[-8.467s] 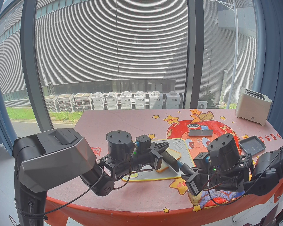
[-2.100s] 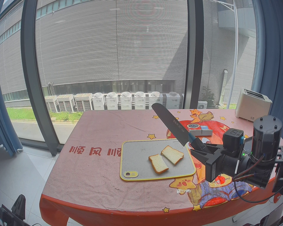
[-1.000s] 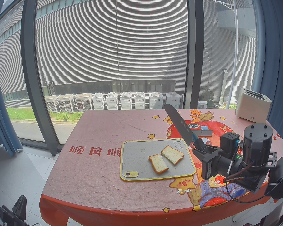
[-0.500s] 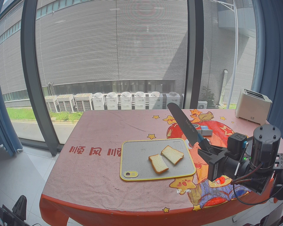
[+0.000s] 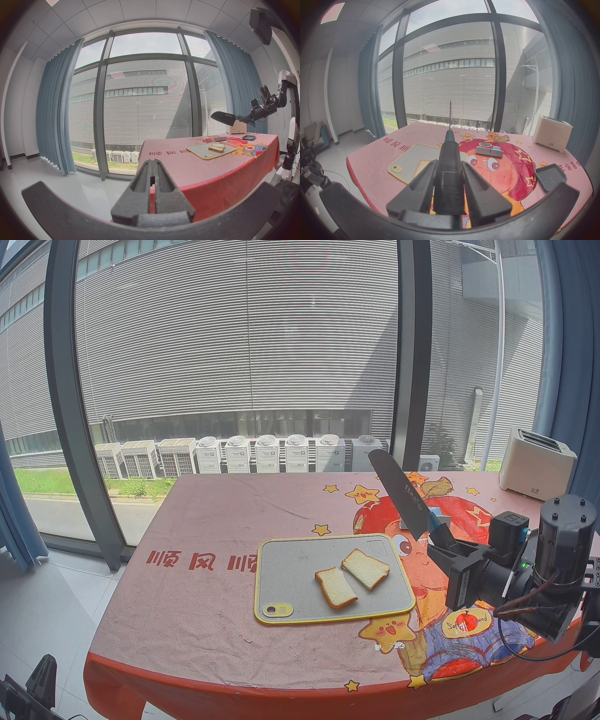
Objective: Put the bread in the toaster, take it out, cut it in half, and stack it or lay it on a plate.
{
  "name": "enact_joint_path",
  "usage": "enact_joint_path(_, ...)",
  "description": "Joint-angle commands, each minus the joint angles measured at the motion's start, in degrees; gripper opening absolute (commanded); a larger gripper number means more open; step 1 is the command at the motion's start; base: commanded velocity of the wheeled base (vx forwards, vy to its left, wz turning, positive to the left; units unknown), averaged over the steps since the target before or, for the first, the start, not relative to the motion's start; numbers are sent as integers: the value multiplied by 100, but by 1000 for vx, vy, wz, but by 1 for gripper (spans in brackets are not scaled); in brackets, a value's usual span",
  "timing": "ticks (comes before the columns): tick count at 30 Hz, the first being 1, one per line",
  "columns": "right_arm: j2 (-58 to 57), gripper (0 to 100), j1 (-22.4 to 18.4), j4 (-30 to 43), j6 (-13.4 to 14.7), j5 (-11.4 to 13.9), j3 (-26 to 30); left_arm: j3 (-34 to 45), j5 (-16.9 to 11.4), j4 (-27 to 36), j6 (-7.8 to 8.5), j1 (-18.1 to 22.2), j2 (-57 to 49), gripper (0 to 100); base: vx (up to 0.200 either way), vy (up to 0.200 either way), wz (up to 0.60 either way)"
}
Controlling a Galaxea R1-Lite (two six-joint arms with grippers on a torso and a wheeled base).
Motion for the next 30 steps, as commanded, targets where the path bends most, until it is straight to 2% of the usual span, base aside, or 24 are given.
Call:
enact_joint_path(1, 30, 0, -89, -3, 84, 3, -15, 92, -1, -1, -1, 0, -84, 0, 0, 0, 0)
enact_joint_path(5, 39, 0, -230, 6, 84, 73, 29, 92, -1, -1, -1, 0, -84, 0, 0, 0, 0)
enact_joint_path(8, 39, 0, -239, 6, 102, 328, 38, 92, -1, -1, -1, 0, -84, 0, 0, 0, 0)
enact_joint_path(14, 39, 0, -494, 6, 93, 372, 11, 92, -1, -1, -1, 0, -84, 0, 0, 0, 0)
enact_joint_path(20, 48, 0, -792, 6, 84, 609, -15, 92, -1, -1, -1, 0, -84, 0, 0, 0, 0)
enact_joint_path(25, 48, 0, -933, 6, 76, 636, -33, 92, 8, -1, -1, 0, -84, 0, 0, 0, 0)
enact_joint_path(30, 39, 0, -1170, 6, 41, 838, -68, 92, -1, -1, -1, 0, -84, 0, 0, 0, 0)
